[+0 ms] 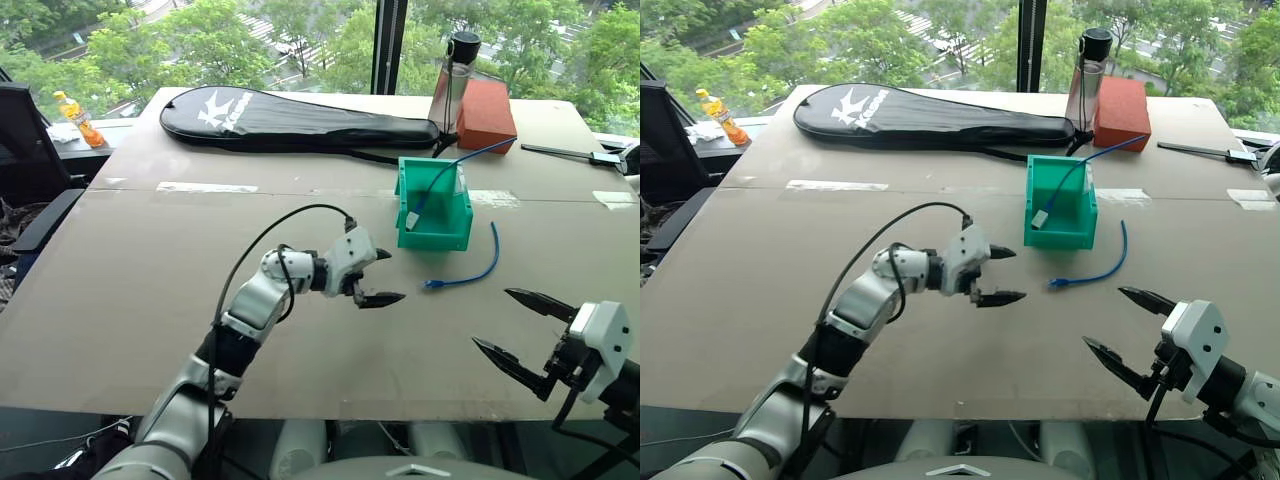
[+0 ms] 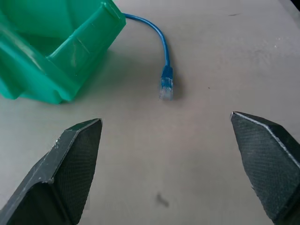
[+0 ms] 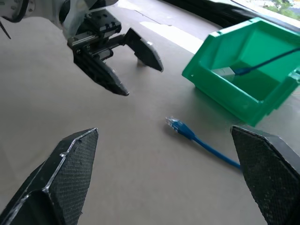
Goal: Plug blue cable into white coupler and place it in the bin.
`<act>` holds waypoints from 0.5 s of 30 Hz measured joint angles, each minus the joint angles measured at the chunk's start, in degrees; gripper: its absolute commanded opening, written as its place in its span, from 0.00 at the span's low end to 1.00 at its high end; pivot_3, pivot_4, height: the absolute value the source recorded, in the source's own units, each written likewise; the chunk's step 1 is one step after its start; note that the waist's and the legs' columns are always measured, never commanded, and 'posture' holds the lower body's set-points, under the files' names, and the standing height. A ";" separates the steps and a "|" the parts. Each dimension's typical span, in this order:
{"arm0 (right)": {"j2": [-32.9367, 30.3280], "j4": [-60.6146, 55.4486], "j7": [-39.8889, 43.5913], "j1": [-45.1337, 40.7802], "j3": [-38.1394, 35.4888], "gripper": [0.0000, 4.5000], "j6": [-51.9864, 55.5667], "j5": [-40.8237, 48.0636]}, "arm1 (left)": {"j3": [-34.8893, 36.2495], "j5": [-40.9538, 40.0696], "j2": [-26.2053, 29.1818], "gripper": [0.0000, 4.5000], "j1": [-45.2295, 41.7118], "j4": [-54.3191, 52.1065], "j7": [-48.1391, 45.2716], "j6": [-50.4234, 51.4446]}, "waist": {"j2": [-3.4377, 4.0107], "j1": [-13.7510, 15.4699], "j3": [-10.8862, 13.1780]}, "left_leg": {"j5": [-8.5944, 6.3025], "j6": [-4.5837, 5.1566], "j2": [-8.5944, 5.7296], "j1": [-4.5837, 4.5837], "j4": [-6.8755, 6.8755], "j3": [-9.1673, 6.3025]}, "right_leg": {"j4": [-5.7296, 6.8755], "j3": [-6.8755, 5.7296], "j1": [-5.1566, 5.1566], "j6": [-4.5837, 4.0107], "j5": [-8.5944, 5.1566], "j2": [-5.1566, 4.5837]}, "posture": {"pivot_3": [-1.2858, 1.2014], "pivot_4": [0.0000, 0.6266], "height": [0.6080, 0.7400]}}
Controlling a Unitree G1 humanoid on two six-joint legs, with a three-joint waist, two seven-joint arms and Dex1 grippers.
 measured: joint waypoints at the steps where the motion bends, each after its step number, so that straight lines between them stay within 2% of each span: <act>1: -0.14 0.45 -0.01 0.39 -0.12 0.99 -0.44 -0.12 | -0.19 0.25 -0.73 1.00 -0.60 0.88 0.07 -0.12 | 0.02 -0.01 -0.01 | 0.00 0.00 0.00 0.01 -0.01 0.01 | 0.00 0.01 0.00 0.00 0.00 0.00 | 0.52 0.24 1.00; 10: -1.62 1.89 -2.88 4.10 -0.77 0.99 -4.81 -0.32 | -3.84 6.76 -7.52 1.00 -4.67 13.51 0.46 -5.45 | 0.02 0.33 -0.01 | 0.00 -0.01 -0.08 -0.07 -0.05 -0.49 | 0.00 0.02 -0.01 -0.09 0.01 0.14 | 0.52 0.24 1.00; 13: -1.74 1.69 -4.14 5.05 -0.77 1.00 -4.81 -0.14 | -3.88 8.42 -8.64 0.82 -5.28 15.76 1.09 -8.13 | 0.02 0.29 -0.01 | -0.01 0.00 -0.15 -0.09 -0.04 -0.47 | -0.02 0.06 -0.01 -0.11 0.02 0.07 | 0.52 0.24 1.00; 15: -1.98 1.61 -4.99 5.25 -0.77 1.00 -4.80 0.06 | -3.90 9.21 -9.60 0.60 -5.33 17.32 1.30 -10.53 | 0.02 0.28 -0.01 | -0.01 0.01 -0.19 -0.09 -0.05 -0.48 | -0.03 0.06 -0.01 -0.15 0.05 0.03 | 0.52 0.24 1.00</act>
